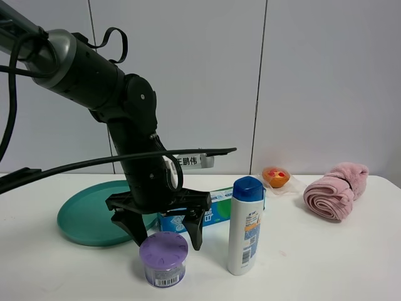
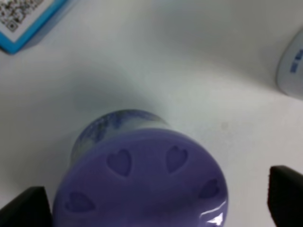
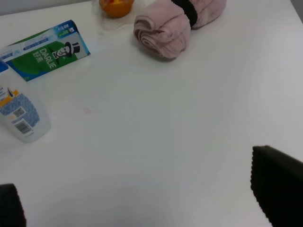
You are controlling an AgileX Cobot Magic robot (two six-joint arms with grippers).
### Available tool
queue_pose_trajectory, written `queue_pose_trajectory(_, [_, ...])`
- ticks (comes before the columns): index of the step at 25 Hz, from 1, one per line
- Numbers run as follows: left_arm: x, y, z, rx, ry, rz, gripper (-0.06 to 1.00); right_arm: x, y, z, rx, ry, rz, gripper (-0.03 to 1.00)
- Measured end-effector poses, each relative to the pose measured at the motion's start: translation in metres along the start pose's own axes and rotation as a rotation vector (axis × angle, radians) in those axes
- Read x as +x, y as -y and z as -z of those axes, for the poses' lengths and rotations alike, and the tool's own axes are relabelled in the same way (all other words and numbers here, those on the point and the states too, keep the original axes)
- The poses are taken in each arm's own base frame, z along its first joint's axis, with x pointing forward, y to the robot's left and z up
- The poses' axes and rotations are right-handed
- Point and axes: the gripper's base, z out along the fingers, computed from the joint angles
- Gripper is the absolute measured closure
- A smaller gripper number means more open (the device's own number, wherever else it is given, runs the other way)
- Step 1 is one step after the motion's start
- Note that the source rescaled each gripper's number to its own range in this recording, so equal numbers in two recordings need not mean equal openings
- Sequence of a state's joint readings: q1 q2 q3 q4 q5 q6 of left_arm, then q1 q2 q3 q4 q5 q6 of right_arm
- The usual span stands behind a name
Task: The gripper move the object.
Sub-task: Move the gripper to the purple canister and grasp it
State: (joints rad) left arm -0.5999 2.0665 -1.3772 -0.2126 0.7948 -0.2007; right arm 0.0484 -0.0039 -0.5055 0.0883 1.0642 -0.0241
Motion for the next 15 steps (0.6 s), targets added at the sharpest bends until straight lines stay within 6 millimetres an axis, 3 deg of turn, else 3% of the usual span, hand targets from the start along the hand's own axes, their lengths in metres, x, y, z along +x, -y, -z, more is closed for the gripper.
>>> queue_pose_trajectory(15, [0.003,-0.007,-0.021,-0.054,-0.051,0.032,-0.05,0.000,0.000,0.000,0.000,0.000,0.000,-0.03])
